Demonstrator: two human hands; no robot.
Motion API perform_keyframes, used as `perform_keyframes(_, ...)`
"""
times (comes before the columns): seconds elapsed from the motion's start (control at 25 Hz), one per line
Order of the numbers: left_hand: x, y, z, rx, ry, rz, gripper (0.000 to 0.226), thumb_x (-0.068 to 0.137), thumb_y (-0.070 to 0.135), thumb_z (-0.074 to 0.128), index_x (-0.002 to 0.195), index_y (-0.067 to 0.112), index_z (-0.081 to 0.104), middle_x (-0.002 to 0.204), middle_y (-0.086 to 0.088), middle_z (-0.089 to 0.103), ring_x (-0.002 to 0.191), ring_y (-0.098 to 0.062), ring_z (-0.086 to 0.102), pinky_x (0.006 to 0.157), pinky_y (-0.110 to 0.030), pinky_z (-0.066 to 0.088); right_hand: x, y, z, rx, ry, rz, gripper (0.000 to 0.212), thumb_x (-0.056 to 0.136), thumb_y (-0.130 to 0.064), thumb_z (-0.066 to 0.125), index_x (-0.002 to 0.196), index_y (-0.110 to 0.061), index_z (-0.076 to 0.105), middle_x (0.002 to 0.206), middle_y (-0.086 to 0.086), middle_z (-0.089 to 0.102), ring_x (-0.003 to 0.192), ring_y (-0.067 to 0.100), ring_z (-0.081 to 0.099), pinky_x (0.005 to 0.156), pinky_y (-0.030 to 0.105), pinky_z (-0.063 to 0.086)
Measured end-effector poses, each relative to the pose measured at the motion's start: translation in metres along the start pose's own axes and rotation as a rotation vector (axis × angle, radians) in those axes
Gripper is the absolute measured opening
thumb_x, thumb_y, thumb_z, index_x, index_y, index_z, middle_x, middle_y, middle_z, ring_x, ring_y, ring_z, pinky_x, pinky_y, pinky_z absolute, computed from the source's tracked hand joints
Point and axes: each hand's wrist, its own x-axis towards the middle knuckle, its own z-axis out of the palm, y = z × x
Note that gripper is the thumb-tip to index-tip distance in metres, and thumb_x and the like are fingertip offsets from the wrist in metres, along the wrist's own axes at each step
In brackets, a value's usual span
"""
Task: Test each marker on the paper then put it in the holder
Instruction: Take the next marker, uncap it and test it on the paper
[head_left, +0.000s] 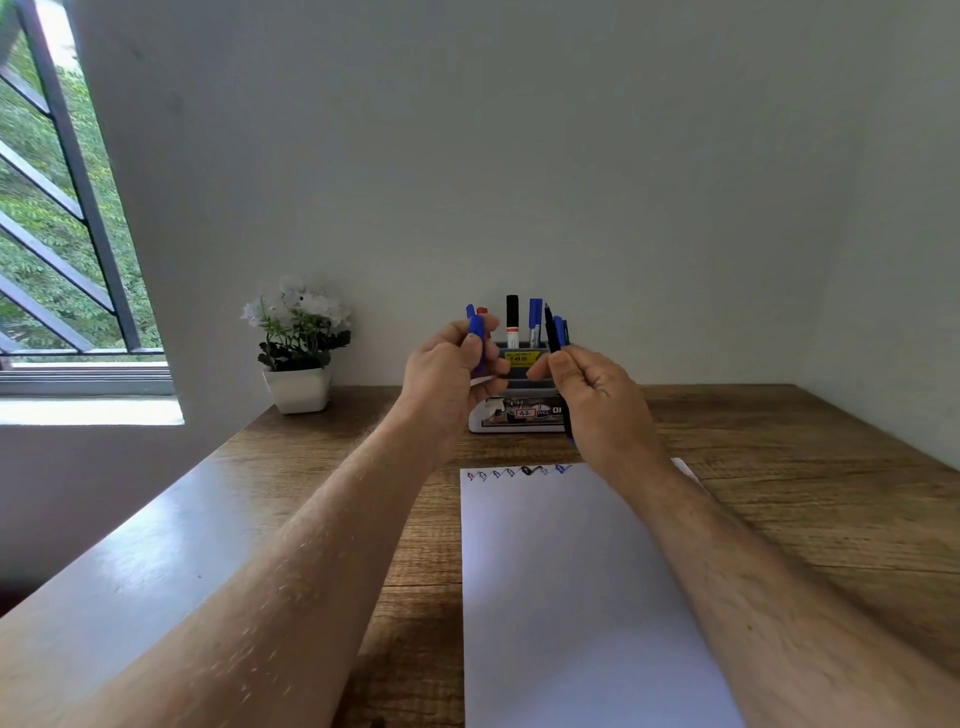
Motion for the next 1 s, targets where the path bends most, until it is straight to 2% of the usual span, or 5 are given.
perform_keyframes(0.16,-0.002,-0.003,0.001,0.322,-0.110,-0.006,0.028,0.101,0.000,0.033,0.091,0.013,0.056,0.080,-0.006,0.052,0.066,-0.016,0.049,0.063,-0.029,0.045,0.003,0.003,-0.006,-0.041,0.083,0.021,0.026,0.102,-0.027,0.049,0.115,-0.015,0.068,0.089,-0.003,0.065,0.066,0.005,0.061,0.048,0.010,0.045)
perform_keyframes(0.36,-0.002,-0.020,0.004,1.028,-0.351,-0.122,0.014,0.096,0.018,0.050,0.094,0.028,0.059,0.109,-0.002,0.061,0.103,-0.019,0.057,0.094,-0.039,0.046,0.001,0.003,-0.014,0.012,0.141,0.086,0.031,0.096,-0.012,0.062,0.123,-0.026,0.062,0.091,0.004,0.070,0.050,0.013,0.069,0.040,0.022,0.051)
perform_keyframes(0.56,-0.003,-0.027,0.001,1.180,-0.434,-0.104,0.020,0.084,0.025,0.073,0.101,0.027,0.064,0.100,0.007,0.063,0.090,-0.009,0.059,0.077,-0.026,0.045,0.003,0.010,-0.024,0.084,0.192,0.221,0.019,0.098,-0.018,0.058,0.115,-0.016,0.066,0.096,0.002,0.074,0.060,0.015,0.073,0.042,0.027,0.054)
perform_keyframes(0.72,-0.002,-0.033,0.003,1.302,-0.495,-0.037,0.020,0.082,0.028,0.074,0.101,0.026,0.068,0.102,0.006,0.066,0.094,-0.013,0.060,0.086,-0.031,0.050,0.000,0.013,-0.028,0.019,0.146,0.293,0.022,0.085,-0.011,0.075,0.105,-0.014,0.067,0.087,0.005,0.075,0.059,0.014,0.073,0.043,0.027,0.053)
perform_keyframes(1.0,0.002,-0.044,0.005,1.406,-0.538,-0.020,0.024,0.083,0.030,0.075,0.106,0.025,0.069,0.102,0.003,0.066,0.094,-0.016,0.060,0.085,-0.032,0.051,-0.004,0.010,-0.031,0.012,0.077,0.297,0.014,0.089,-0.025,0.072,0.092,-0.014,0.066,0.067,0.007,0.071,0.043,0.012,0.060,0.037,0.021,0.042)
